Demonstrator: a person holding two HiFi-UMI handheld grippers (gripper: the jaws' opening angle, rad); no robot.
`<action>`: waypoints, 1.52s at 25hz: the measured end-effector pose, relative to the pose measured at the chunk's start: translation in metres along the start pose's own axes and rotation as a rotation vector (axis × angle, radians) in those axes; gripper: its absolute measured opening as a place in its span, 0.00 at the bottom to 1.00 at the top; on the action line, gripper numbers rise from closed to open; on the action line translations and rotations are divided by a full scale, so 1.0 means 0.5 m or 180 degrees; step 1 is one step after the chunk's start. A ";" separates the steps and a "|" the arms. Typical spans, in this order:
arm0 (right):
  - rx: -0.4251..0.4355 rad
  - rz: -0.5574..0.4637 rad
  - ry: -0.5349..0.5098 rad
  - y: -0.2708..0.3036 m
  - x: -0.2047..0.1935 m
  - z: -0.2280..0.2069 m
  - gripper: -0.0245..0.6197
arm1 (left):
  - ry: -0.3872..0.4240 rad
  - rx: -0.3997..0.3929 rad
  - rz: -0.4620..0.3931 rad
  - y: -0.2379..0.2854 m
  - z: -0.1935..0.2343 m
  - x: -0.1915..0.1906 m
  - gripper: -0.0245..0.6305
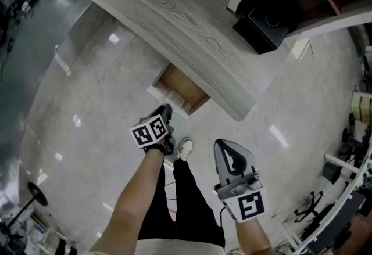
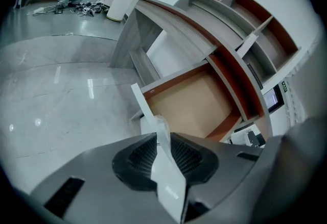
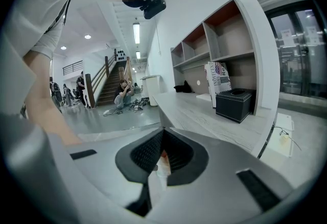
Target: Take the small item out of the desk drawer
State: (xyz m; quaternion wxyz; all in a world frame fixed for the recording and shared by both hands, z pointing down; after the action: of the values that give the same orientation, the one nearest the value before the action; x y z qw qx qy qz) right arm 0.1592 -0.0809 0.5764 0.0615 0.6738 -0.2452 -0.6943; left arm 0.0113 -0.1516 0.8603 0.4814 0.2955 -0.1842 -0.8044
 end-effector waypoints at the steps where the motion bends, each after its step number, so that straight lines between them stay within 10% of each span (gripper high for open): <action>1: 0.0003 0.0004 -0.0003 -0.001 0.000 0.002 0.07 | 0.0012 0.0016 -0.0005 -0.002 0.000 0.000 0.17; 19: -0.0005 -0.0181 -0.0113 -0.054 0.092 0.049 0.07 | 0.0547 -0.0205 -0.0302 -0.124 -0.087 0.080 0.07; 38: 0.0088 -0.0659 -0.0228 -0.111 0.260 0.075 0.07 | 0.2098 -0.0481 -0.1190 -0.445 -0.362 0.275 0.07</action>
State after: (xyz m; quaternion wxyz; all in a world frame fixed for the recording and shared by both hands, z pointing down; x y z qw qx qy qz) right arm 0.1255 -0.0767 0.4340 -0.0286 0.6711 -0.1859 -0.7171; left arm -0.0684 -0.1707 0.5527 0.3803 0.5303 0.0973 -0.7515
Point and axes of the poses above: the fingertips, and each gripper's own axes: y forward along the fingers, z to its left, x out of its top, the point moved 4 cm from there along -y, backward along the fingers, and after that the axes turned 11 degrees about -x, right-handed, at the moved point
